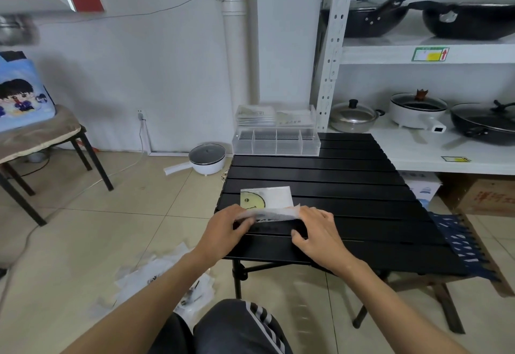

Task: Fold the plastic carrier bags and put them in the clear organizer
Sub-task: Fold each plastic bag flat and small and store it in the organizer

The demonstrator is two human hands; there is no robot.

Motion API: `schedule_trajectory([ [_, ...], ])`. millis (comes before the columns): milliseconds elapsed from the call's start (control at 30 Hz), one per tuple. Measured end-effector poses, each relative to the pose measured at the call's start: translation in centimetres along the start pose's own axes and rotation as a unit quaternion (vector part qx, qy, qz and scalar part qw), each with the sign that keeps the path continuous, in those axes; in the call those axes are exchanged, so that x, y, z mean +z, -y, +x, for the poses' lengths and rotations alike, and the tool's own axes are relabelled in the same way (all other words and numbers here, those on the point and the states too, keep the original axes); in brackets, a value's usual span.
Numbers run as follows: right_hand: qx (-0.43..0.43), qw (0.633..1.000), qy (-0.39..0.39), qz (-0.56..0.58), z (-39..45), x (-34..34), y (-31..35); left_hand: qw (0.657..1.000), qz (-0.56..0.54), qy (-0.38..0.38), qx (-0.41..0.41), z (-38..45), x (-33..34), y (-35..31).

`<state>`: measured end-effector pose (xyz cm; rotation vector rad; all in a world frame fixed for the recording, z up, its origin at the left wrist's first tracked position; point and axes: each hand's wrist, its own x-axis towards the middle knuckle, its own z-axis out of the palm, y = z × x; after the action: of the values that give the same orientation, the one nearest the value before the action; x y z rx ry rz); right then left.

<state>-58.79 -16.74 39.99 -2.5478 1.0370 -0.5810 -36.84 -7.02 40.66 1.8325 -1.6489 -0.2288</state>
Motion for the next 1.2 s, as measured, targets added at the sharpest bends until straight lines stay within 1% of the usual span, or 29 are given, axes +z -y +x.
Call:
schedule_trajectory([
  [33, 0.010, 1.000, -0.006, -0.007, 0.2, 0.2, 0.0, 1.000, -0.009, 0.010, 0.003, 0.1, 0.0, 0.0],
  [100, 0.030, 0.999, -0.012, -0.001, 0.7, 0.4, 0.1, 1.000, 0.014, 0.024, 0.007, 0.4, 0.3, 0.4],
  [167, 0.069, 0.997, -0.015, 0.010, 1.3, 0.7, 0.1, 0.999, 0.036, 0.007, -0.034, 0.7, 0.5, 0.6],
  [267, 0.137, 0.989, -0.057, 0.007, 2.3, 1.2, 0.6, 0.992, 0.000, -0.044, -0.121, 1.3, 0.6, 0.4],
  [333, 0.178, 0.980, -0.089, 0.015, 2.8, 1.7, 1.1, 0.988, -0.001, -0.046, -0.150, 2.0, 0.6, -0.1],
  [400, 0.197, 0.974, -0.107, 0.023, 3.2, 2.1, 1.2, 0.984, 0.012, -0.042, -0.170, 2.6, 0.6, -0.4],
  [467, 0.213, 0.971, -0.104, 0.022, 3.5, 2.2, 1.3, 0.980, 0.025, -0.046, -0.191, 3.1, 0.8, -0.5],
  [533, 0.217, 0.971, -0.098, 0.022, 3.6, 2.2, 1.4, 0.977, 0.036, -0.055, -0.201, 3.2, 1.1, -0.4],
  [633, 0.216, 0.971, -0.106, 0.001, 3.6, 2.3, 1.2, 0.978, 0.030, -0.066, -0.194, 3.2, 1.3, -0.5],
  [733, 0.159, 0.976, -0.122, -0.079, 3.2, 2.5, 1.4, 0.983, 0.071, -0.050, -0.163, 3.3, 1.5, -0.2],
  [800, 0.119, 0.974, -0.135, -0.138, 3.0, 2.6, 1.7, 0.984, 0.102, -0.034, -0.143, 3.3, 1.7, -0.2],
  [900, 0.136, 0.971, -0.113, -0.164, 3.2, 2.8, 2.0, 0.982, 0.137, -0.013, -0.130, 3.4, 1.9, -0.3],
  [1033, 0.158, 0.964, -0.106, -0.188, 3.4, 2.9, 2.1, 0.976, 0.171, 0.003, -0.137, 4.3, 1.7, -0.9],
  [1100, 0.152, 0.962, -0.094, -0.206, 3.3, 2.9, 2.3, 0.977, 0.139, 0.000, -0.164, 4.9, 1.7, -1.2],
  [1133, 0.150, 0.962, -0.089, -0.209, 3.3, 2.9, 2.4, 0.977, 0.088, -0.013, -0.195, 5.3, 1.5, -1.3],
  [1167, 0.150, 0.962, -0.088, -0.209, 3.3, 2.8, 2.4, 0.971, 0.008, -0.027, -0.238, 5.7, 1.3, -1.5],
  [1200, 0.151, 0.963, -0.089, -0.206, 3.3, 2.8, 2.4, 0.954, -0.093, -0.035, -0.282, 6.0, 1.1, -1.8],
])
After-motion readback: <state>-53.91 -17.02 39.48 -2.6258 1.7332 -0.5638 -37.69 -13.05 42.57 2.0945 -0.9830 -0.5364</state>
